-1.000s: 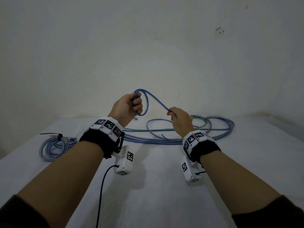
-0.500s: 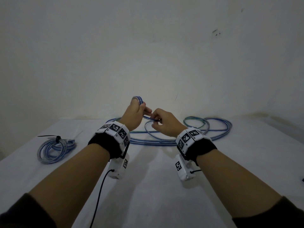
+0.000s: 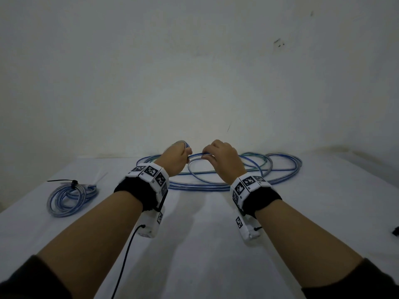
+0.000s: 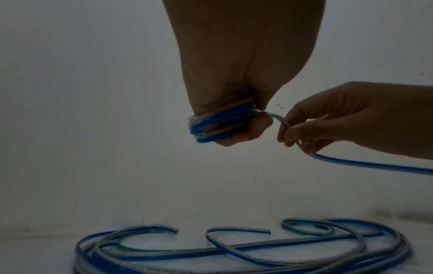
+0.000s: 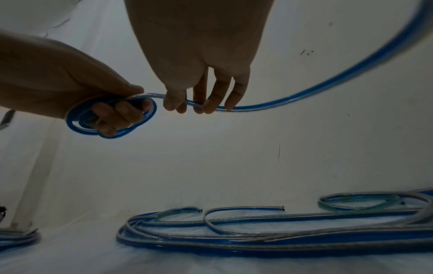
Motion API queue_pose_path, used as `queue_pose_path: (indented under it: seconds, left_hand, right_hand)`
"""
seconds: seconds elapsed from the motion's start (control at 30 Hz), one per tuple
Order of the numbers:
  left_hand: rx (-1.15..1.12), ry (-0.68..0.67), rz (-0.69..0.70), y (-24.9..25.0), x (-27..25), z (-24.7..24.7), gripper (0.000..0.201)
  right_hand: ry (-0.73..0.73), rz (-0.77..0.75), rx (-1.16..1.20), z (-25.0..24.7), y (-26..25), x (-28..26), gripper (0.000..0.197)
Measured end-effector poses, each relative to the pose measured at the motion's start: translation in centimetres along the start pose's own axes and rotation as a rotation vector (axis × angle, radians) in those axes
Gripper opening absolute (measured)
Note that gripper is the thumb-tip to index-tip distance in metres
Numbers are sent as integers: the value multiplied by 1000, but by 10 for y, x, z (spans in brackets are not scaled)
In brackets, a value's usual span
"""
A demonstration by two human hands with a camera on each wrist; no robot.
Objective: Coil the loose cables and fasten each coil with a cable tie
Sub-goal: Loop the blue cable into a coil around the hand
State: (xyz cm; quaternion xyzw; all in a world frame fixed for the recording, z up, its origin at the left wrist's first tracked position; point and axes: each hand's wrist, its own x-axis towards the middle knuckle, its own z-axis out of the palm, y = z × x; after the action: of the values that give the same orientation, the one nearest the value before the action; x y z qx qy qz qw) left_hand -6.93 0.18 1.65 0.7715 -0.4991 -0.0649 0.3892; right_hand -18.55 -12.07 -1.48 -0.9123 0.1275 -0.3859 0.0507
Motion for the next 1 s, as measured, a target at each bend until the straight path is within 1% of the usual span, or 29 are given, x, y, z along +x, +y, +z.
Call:
queue_pose_path:
  seconds: [0.1, 0.2, 0.27, 0.37, 0.43, 0.5, 0.57, 0.63, 0.7, 0.77, 0.83, 0.9, 1.0]
  left_hand:
    - [113, -70, 11, 8, -6, -3, 28]
    - [250, -123, 21, 12, -12, -7, 36]
    - [302, -135, 25, 10, -14, -8, 39]
    - [333, -113, 46, 8, -16, -9, 47]
    - [323, -107, 55, 6, -15, -11, 47]
    - [237, -122, 19, 3, -13, -13, 46]
    - [86, -145, -14, 2, -13, -13, 51]
    - [-39, -154, -32, 3, -15, -11, 54]
    - [-209, -165, -80, 4, -14, -8, 50]
    - [-422, -208, -153, 7, -15, -8, 42]
    - [-553, -249, -190, 10, -15, -12, 38]
    - [-620, -280, -190, 10, -16, -15, 39]
    - [-631, -286, -134, 9, -17, -19, 38]
  right_hand:
    - [-95, -9, -3, 0, 2, 0, 24]
    - [-179, -26, -117, -2, 7, -4, 23]
    - [-191, -15, -144, -3, 11, -6, 23]
    - [-183, 26, -88, -6, 12, -6, 23]
    - [-203, 52, -30, -9, 11, -5, 20]
    - [-201, 55, 99, -11, 9, -6, 17]
    - [-168, 1, 184, -12, 7, -5, 17]
    - [-138, -64, 197, -11, 4, -2, 23]
    - [-119, -73, 194, -11, 1, 1, 29]
    - [-98, -19, 178, -10, 1, 2, 31]
    - [-82, 51, 187, -10, 3, 1, 30]
    - [-85, 96, 195, -11, 5, 0, 26]
    - [-77, 116, 198, -8, 10, -1, 24]
